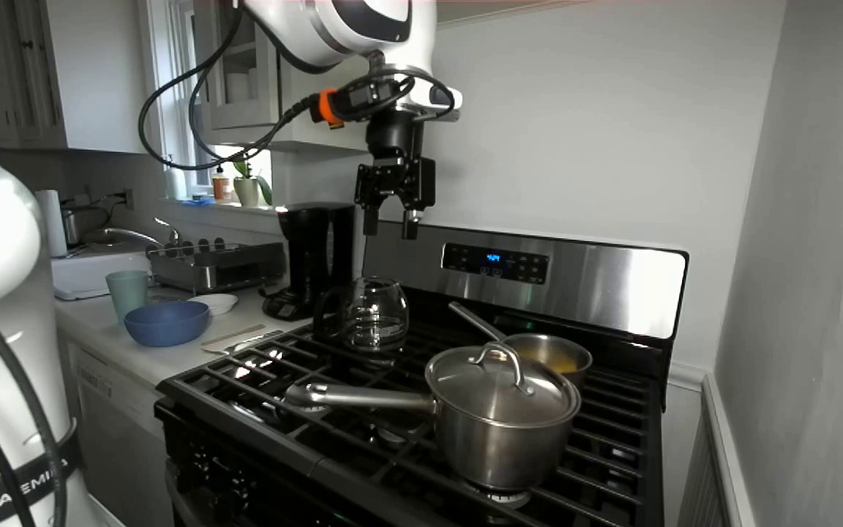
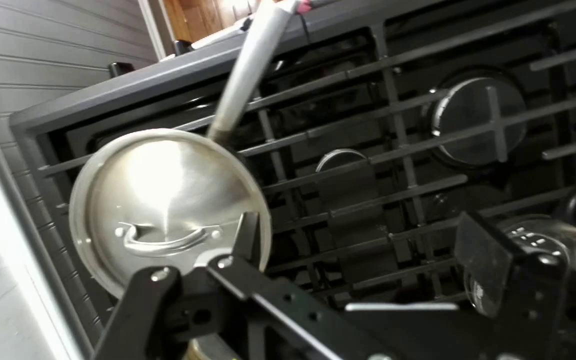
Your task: Pick up the pot from the rear right plate of the stove and move it to the front left plate of the stove
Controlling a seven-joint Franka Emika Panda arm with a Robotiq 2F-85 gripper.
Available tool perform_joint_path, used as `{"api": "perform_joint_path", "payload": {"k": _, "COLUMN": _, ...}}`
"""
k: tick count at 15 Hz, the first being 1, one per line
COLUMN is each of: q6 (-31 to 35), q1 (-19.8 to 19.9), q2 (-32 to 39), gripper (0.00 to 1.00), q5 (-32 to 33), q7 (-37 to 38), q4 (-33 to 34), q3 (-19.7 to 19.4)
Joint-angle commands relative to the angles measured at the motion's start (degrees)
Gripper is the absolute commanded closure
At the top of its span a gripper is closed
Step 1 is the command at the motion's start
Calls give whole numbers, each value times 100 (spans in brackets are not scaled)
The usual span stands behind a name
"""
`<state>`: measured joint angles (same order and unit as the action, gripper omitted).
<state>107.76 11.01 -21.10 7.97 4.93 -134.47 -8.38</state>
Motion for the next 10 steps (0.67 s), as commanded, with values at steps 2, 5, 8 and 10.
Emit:
{"api": "perform_joint_path", "payload": {"k": 2, "q6": 107, "q1": -70, "q2": 1344, "gripper": 0, "q5": -782, "q7": 1099, "q4": 1046, "q3": 47}}
{"api": "perform_joint_path", "payload": {"k": 5, "q6": 481, "q1": 53, "q2": 1937, "gripper": 0, "q5": -1015, "q7": 1543, "q4": 1494, "q3": -126}}
{"api": "perform_joint_path", "payload": {"k": 8, "q6": 956, "q1": 186, "q2": 2358, "gripper": 0, "q5": -1211, "q7": 1880, "q4": 1827, "q3": -347}}
{"api": "perform_joint_path", "payload": {"k": 10, "q6": 1459, "q1": 238, "q2": 2619, "gripper": 0, "q5": -1307, "q7": 2171, "q4": 1932, "q3": -451}}
